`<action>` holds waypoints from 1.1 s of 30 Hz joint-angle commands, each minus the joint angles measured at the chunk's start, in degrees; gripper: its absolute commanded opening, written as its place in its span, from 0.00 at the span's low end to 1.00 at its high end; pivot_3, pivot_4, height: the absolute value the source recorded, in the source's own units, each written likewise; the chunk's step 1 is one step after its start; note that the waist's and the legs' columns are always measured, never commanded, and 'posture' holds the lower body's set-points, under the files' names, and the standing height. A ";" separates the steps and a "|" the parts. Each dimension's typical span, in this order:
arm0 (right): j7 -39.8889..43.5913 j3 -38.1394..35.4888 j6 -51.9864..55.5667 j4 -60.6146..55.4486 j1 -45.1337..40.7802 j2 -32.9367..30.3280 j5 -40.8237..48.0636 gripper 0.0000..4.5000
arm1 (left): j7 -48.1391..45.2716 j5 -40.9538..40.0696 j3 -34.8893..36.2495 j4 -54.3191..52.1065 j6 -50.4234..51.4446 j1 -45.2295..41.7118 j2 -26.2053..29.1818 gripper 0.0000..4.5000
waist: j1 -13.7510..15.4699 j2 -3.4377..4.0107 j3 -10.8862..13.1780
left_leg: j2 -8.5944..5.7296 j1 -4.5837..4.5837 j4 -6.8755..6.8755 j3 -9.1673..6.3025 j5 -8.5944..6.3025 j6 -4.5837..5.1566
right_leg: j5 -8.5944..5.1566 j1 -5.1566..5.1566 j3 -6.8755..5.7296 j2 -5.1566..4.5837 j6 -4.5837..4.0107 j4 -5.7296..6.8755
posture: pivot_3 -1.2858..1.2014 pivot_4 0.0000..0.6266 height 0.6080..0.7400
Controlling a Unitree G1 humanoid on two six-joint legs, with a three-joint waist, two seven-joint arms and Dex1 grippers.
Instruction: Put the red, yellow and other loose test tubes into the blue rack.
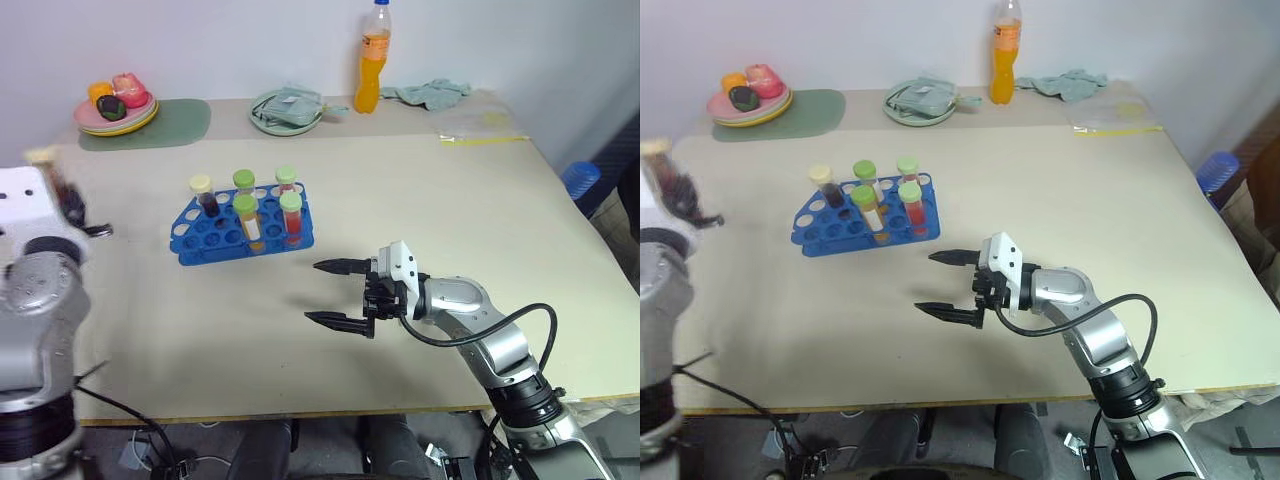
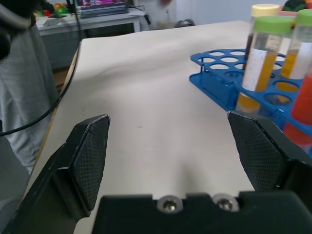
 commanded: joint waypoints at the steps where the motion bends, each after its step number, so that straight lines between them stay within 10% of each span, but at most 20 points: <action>1: 0.56 -0.18 -0.07 -1.40 -0.72 0.57 1.48 0.95 | -0.28 14.19 -13.04 1.65 -18.14 2.34 -5.72 0.17 | -0.03 0.03 -0.02 | -0.04 0.01 0.00 0.07 0.00 0.00 | 0.01 0.02 0.01 -0.01 0.01 -0.02 | 0.52 0.24 1.00; 9: -1.35 -0.65 0.29 -2.30 0.00 1.02 0.91 0.95 | 4.42 26.25 -16.57 16.70 -34.93 1.12 -15.82 0.17 | -0.50 0.02 -0.02 | -0.07 0.02 -0.01 0.09 -0.02 0.05 | 0.01 -0.08 0.01 0.10 0.01 0.07 | 0.52 0.24 1.00; 33: -3.70 -1.04 0.71 -2.50 0.35 1.54 1.41 0.95 | -2.06 23.71 -14.77 30.25 -40.35 -1.39 -22.68 0.17 | -0.21 0.01 -0.02 | -0.11 0.03 0.05 0.04 -0.01 0.06 | 0.02 -0.02 -0.03 0.10 0.03 0.09 | 0.52 0.24 1.00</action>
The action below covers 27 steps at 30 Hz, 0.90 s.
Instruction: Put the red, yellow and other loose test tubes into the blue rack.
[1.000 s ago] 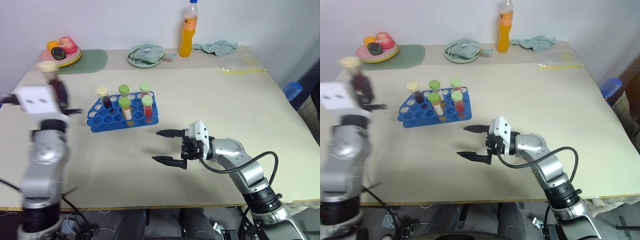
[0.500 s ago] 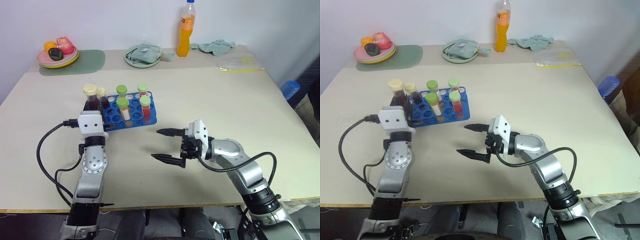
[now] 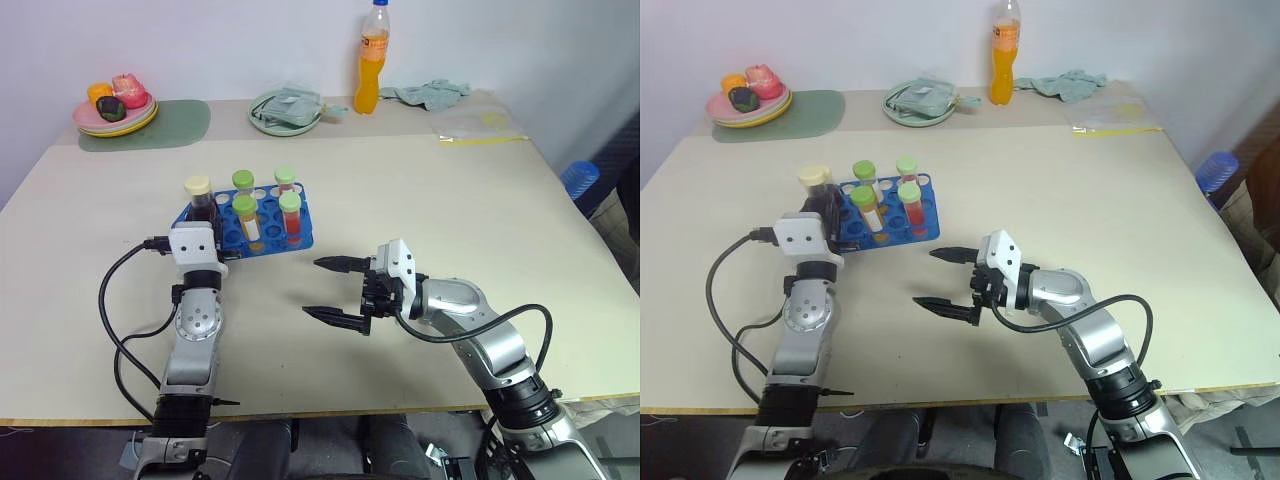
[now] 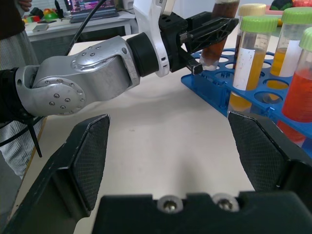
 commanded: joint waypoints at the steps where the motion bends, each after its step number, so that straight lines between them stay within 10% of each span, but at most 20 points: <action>1: -0.38 -1.01 -0.22 -2.39 -0.05 0.57 1.39 0.95 | 0.23 0.26 0.78 1.40 -2.93 -0.78 -0.58 0.17 | 0.04 0.00 0.00 | 0.00 0.00 0.00 0.00 0.00 0.00 | 0.00 0.00 0.00 0.00 0.00 0.00 | 0.52 0.24 1.00; 22: -0.50 -1.17 0.40 -2.63 -0.10 0.08 2.23 0.95 | -0.67 -2.53 2.41 7.22 -7.91 -1.91 -2.61 0.17 | 0.01 0.00 -0.01 | -0.01 0.00 0.01 -0.03 0.00 0.00 | 0.00 0.00 -0.02 0.01 0.00 0.00 | 0.52 0.24 1.00; 27: -0.82 -1.80 -0.59 -2.81 0.31 -0.14 1.97 0.95 | -1.19 -3.12 2.78 4.20 -7.73 -0.05 -3.12 0.82 | -0.09 0.00 0.00 | -0.01 0.00 0.01 -0.03 0.00 0.00 | 0.00 0.00 -0.01 0.01 0.00 0.00 | 0.52 0.24 1.00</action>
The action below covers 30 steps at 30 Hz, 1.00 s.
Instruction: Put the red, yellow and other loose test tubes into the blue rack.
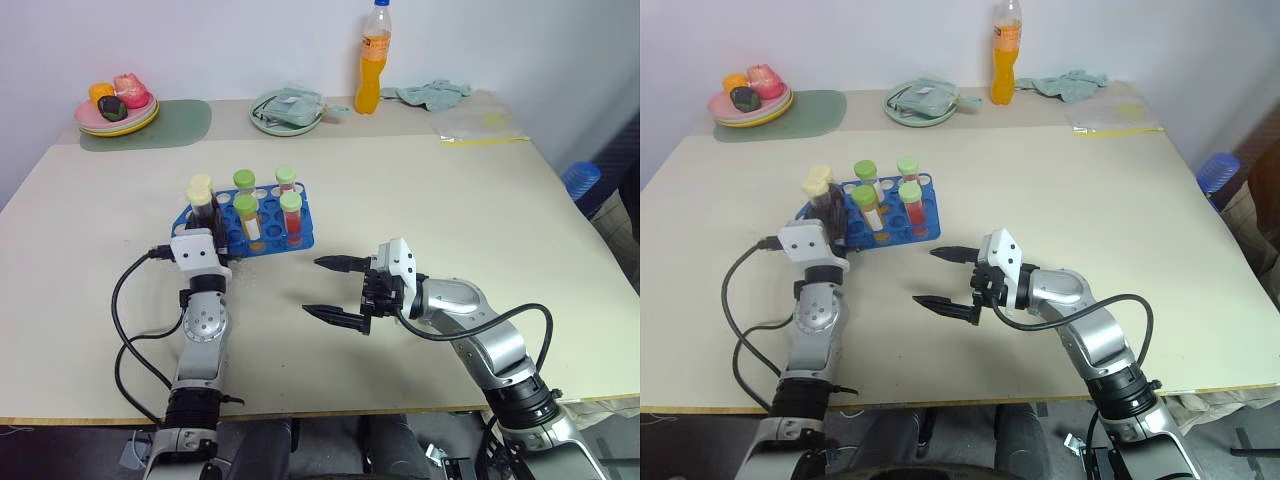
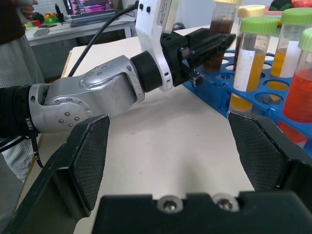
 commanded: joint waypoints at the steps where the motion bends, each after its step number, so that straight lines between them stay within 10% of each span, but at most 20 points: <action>1: -0.63 -1.97 -1.16 -2.71 0.10 0.10 0.89 0.95 | -2.03 -2.82 0.86 -6.07 0.45 1.88 -0.11 0.91 | -0.03 0.00 0.00 | 0.00 0.00 0.00 0.00 0.00 0.00 | 0.00 0.00 0.00 0.00 0.00 0.00 | 0.52 0.24 1.00; 11: -0.42 -8.85 0.45 -4.12 -0.08 -4.87 2.94 0.95 | -14.92 -20.52 8.90 -33.96 19.84 18.70 10.95 0.91 | -0.65 0.06 0.02 | 0.07 0.00 -0.04 -0.03 -0.01 0.01 | -0.01 0.00 0.01 0.02 -0.02 -0.01 | 0.52 0.24 1.00; 17: -1.67 -18.28 2.91 3.16 -0.62 -12.64 2.79 0.95 | -27.72 -26.62 21.84 -37.36 34.92 32.92 29.17 0.91 | -1.14 0.18 0.09 | 0.13 0.01 -0.09 0.00 -0.03 0.05 | -0.04 0.01 0.02 0.08 -0.07 -0.04 | 0.52 0.24 1.00; 30: -0.85 -20.97 -0.76 11.47 0.03 -14.52 1.04 0.95 | -30.16 -26.80 23.19 -38.97 39.70 34.56 27.28 0.91 | -1.16 0.18 0.09 | 0.23 0.01 -0.10 -0.02 -0.07 0.10 | -0.05 0.06 -0.05 -0.06 -0.06 -0.10 | 0.52 0.24 1.00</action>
